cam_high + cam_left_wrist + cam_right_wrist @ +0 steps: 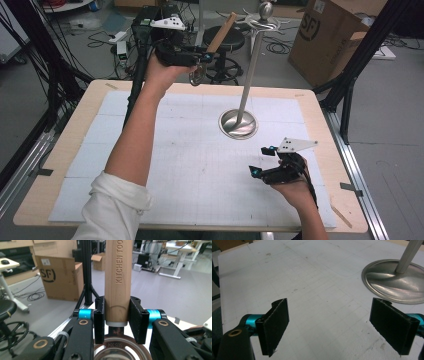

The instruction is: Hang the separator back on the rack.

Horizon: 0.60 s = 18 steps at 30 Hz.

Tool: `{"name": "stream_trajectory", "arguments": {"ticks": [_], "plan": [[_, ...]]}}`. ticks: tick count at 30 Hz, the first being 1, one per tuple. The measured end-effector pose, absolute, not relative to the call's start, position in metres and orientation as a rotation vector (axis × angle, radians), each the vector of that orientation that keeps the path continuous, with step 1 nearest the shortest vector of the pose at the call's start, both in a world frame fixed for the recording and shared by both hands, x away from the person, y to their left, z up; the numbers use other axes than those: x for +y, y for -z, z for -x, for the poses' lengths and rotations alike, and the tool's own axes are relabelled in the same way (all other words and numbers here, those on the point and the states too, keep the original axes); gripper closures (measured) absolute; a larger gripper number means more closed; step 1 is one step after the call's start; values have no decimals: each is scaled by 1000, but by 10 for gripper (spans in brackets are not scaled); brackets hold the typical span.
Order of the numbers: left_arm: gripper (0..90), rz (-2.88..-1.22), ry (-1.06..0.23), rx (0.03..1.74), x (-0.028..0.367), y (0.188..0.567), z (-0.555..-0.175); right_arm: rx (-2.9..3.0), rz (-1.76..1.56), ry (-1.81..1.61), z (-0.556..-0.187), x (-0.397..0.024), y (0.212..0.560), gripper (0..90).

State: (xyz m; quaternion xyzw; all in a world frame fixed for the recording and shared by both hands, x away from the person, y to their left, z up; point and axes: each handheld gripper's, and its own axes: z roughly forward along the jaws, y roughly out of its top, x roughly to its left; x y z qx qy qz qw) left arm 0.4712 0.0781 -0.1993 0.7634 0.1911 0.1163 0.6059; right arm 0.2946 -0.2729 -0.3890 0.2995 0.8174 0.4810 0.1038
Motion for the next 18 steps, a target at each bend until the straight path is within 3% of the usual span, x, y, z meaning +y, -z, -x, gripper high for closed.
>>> {"name": "stream_trajectory", "arguments": {"ticks": [18], "plan": [[688, -1765, -262, 429, 73, 200, -470, 2415, -878, -1420, -295, -272, 389, 147]]}}
